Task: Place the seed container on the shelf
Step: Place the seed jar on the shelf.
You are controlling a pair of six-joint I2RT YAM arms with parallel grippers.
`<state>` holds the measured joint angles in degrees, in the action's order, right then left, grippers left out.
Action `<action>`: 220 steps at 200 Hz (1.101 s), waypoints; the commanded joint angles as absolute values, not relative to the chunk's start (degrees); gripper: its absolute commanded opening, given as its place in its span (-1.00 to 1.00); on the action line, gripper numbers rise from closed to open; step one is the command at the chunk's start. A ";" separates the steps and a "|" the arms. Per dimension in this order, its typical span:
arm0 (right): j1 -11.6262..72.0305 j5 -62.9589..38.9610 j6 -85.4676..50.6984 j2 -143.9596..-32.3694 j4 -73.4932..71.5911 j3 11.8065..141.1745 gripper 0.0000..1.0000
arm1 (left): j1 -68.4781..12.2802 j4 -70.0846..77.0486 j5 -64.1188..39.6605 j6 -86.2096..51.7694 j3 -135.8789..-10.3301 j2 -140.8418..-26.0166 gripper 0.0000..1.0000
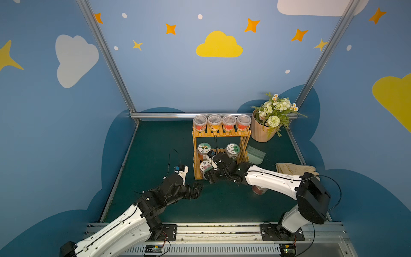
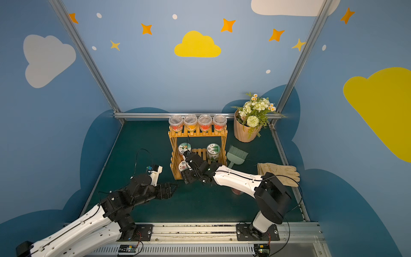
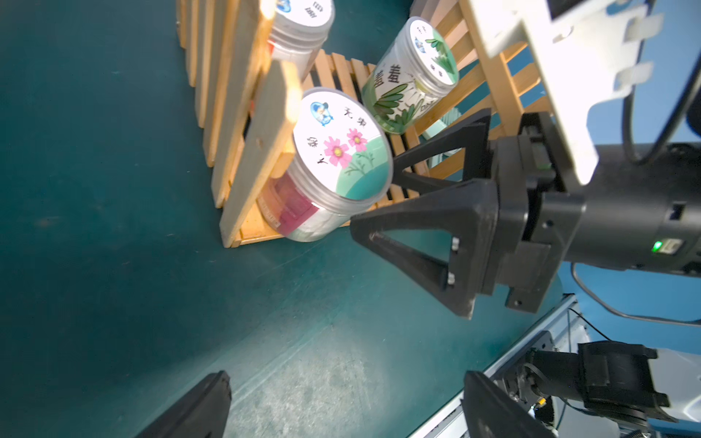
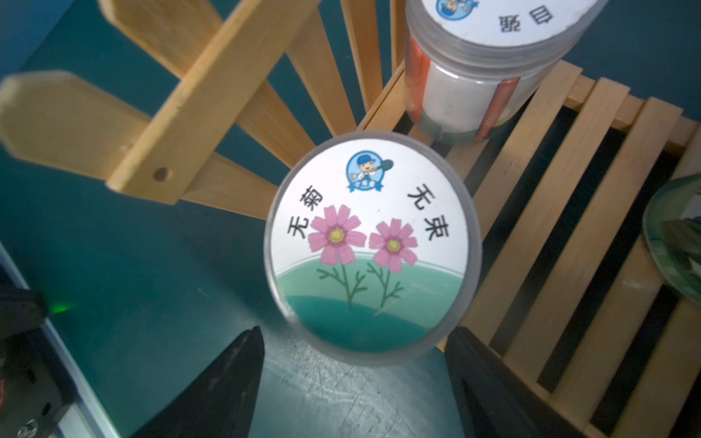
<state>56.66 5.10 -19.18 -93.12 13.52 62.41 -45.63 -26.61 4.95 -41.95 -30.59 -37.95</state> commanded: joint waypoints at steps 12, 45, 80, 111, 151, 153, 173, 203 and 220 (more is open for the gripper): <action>56.16 7.47 -21.88 -94.37 8.99 62.59 0.55 | -45.35 -33.29 10.67 -43.23 -32.60 -36.83 1.00; 55.64 6.96 -22.41 -94.98 6.51 62.38 0.47 | -45.29 -33.73 11.42 -43.85 -32.27 -35.93 1.00; 55.33 6.11 -22.93 -96.53 5.43 63.30 0.44 | -45.35 -32.64 10.47 -44.21 -31.90 -36.03 1.00; 55.24 9.55 -24.52 -97.19 7.47 64.00 0.44 | -45.35 -32.53 10.20 -44.21 -32.17 -36.04 1.00; 55.11 6.02 -23.28 -95.02 4.84 61.74 0.49 | -45.37 -32.18 9.46 -44.21 -32.17 -36.14 1.00; 55.11 5.61 -23.16 -94.97 4.84 61.78 0.49 | -45.36 -32.06 9.37 -44.19 -32.17 -36.17 1.00; 55.02 2.76 -22.14 -95.09 6.12 62.48 0.52 | -45.35 -31.08 7.74 -43.79 -32.26 -36.68 1.00; 54.93 3.12 -22.85 -94.51 6.61 61.71 0.54 | -45.34 -29.55 5.64 -42.92 -32.23 -37.37 1.00; 54.83 2.63 -22.52 -93.72 6.76 61.52 0.54 | -45.35 -29.02 5.04 -42.82 -32.25 -37.75 1.00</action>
<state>55.16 3.92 -23.11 -96.03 6.68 62.30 -45.58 -30.79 7.03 -43.75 -30.76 -37.47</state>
